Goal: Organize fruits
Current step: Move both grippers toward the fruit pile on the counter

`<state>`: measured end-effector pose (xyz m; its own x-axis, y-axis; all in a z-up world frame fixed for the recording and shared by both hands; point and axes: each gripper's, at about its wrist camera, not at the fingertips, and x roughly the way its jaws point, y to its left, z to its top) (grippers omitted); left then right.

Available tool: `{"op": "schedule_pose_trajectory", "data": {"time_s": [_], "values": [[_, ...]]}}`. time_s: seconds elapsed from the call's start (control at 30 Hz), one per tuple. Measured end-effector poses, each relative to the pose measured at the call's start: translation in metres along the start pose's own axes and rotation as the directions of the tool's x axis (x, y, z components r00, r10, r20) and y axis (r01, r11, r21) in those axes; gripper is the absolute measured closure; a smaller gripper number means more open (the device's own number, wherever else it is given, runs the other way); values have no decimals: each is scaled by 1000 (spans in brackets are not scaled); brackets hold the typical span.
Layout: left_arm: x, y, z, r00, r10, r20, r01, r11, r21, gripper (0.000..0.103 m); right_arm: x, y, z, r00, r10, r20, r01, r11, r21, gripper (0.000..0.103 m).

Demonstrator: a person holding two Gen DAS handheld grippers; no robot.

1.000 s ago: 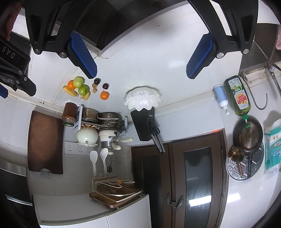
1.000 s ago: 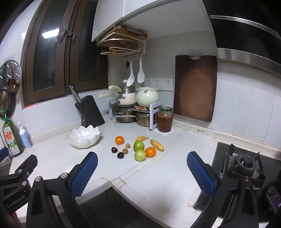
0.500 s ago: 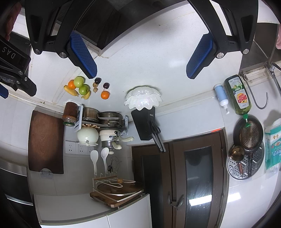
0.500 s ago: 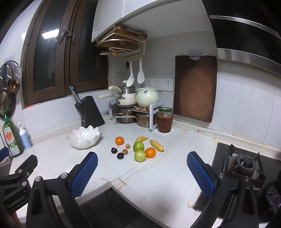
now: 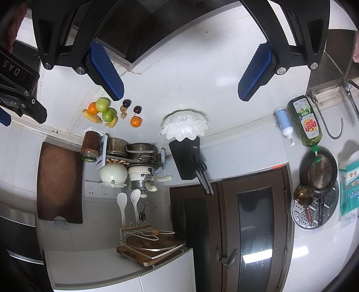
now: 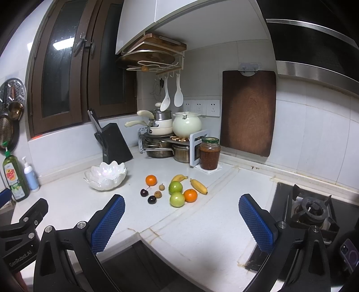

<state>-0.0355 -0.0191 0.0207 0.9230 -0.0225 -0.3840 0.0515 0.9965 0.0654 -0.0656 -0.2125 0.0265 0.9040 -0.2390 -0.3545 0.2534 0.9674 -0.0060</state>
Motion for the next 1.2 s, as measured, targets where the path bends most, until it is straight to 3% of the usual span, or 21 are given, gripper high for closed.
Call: {"op": "schedule_pose_trajectory", "data": {"time_s": [0.33, 0.6, 0.93, 1.2], "values": [[12, -13, -1, 1000, -24, -12, 24, 1000, 16, 0, 16, -16, -1, 999, 14, -35, -13, 1000, 22, 0], [47, -27, 2, 996, -79, -43, 81, 996, 45, 0, 45, -20, -2, 997, 6, -76, -3, 999, 40, 0], [118, -57, 14, 983, -167, -72, 174, 979, 103, 0, 106, -34, 4, 991, -39, -126, 49, 996, 80, 1], [182, -73, 18, 964, -231, -132, 249, 958, 142, 7, 167, -31, 2, 976, -58, -212, 82, 991, 108, 6]]}}
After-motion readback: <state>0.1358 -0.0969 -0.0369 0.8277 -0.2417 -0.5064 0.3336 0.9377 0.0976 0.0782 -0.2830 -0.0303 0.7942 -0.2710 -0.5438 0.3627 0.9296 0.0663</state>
